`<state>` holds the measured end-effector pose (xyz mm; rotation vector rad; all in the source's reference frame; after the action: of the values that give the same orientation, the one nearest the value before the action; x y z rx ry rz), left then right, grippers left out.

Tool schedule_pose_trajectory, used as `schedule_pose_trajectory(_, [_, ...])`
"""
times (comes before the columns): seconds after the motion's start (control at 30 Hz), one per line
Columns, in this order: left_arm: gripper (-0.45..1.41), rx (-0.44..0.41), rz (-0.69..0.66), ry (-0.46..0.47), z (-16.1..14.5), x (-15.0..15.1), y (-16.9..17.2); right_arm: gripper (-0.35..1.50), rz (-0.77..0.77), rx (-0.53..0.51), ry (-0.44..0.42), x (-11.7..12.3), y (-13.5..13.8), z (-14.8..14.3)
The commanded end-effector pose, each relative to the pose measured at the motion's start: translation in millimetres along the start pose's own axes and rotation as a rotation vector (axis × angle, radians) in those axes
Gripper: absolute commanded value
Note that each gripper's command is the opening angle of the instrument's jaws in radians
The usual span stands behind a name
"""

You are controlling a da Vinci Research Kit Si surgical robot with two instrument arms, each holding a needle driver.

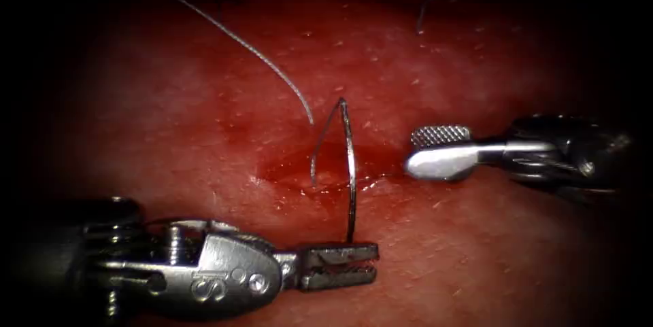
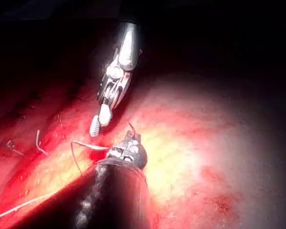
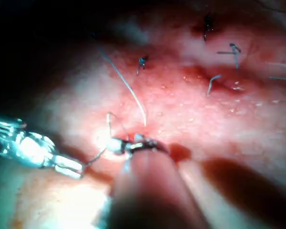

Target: Wound Closure

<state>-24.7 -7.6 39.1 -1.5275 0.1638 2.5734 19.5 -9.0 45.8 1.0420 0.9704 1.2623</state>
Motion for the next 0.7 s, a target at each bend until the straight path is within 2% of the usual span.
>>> schedule_pose_trajectory(0.03, [-0.45, -0.003, -0.001, 0.003, 0.9, -0.1, 0.1, 0.59, 0.018, 0.003, -0.008, -0.5, 0.1, 1.0])
schedule_pose_trajectory(0.37, [-0.45, -0.005, 0.011, 0.007, 1.3, -0.2, 0.3, 0.54, 0.021, -0.026, -0.052, -1.1, -0.3, 4.1])
schedule_pose_trajectory(0.57, [-0.45, -0.003, 0.017, 0.006, 1.4, -0.1, 0.4, 0.51, 0.015, -0.033, -0.050, -1.6, 0.0, 5.3])
schedule_pose_trajectory(0.67, [-0.45, -0.006, 0.017, 0.007, 1.4, -0.1, 0.5, 0.41, 0.015, -0.042, -0.053, -1.5, 0.2, 5.7])
schedule_pose_trajectory(0.7, [-0.45, -0.006, 0.017, 0.007, 1.4, -0.1, 0.5, 0.19, 0.014, -0.045, -0.054, -1.5, 0.2, 5.7])
